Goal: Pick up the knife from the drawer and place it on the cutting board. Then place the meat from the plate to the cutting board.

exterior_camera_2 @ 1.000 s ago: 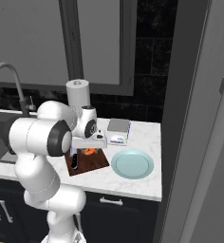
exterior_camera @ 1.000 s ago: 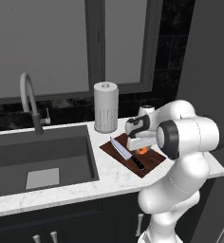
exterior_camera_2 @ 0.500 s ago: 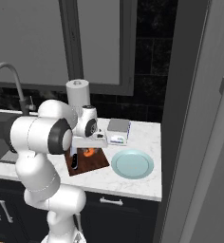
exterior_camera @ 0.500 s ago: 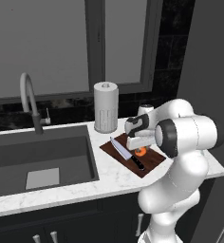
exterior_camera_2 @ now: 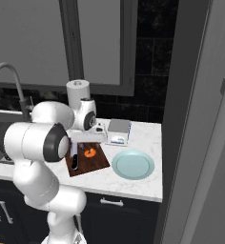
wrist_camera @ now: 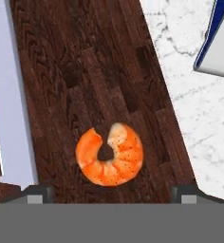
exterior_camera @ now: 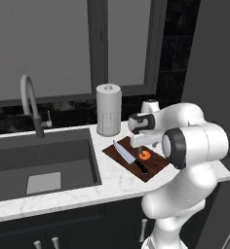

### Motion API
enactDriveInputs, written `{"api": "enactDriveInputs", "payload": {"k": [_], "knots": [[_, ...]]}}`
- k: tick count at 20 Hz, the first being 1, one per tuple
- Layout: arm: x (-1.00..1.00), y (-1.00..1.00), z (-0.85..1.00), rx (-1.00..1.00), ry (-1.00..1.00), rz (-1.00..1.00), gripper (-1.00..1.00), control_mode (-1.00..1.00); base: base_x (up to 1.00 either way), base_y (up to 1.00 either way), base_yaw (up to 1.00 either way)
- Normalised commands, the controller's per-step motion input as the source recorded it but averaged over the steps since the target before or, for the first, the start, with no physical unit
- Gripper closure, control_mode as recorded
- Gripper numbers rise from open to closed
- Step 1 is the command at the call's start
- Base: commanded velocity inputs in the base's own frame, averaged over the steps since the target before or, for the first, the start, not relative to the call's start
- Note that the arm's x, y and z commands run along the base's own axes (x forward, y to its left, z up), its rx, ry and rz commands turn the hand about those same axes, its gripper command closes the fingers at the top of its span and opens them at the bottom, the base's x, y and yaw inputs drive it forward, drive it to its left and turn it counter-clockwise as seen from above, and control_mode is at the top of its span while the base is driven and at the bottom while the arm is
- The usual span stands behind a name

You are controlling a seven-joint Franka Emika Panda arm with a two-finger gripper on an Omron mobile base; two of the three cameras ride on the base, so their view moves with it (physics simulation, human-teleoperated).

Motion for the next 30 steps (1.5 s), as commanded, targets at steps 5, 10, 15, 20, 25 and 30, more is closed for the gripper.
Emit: {"api": "enactDriveInputs", "payload": {"k": [5,10,15,20,25,30], "knots": [[-0.55,0.29,0.73,0.0,-0.11,0.0,-1.0,-1.0,0.0,0.0,0.0],[-0.8,0.54,0.81,-0.02,-0.16,0.0,-1.0,-1.0,0.0,0.0,0.0],[-1.0,0.93,0.61,-0.18,-0.2,0.0,-1.0,-1.0,0.0,0.0,0.0],[-0.8,0.98,0.54,-0.32,-0.11,-0.02,-1.0,-1.0,0.0,0.0,0.0],[-0.02,0.71,0.45,-0.47,0.16,-0.15,-1.0,-1.0,0.0,0.0,0.0],[0.15,0.28,0.16,-0.35,0.21,-0.09,-1.0,-1.0,0.0,0.0,0.0]]}}
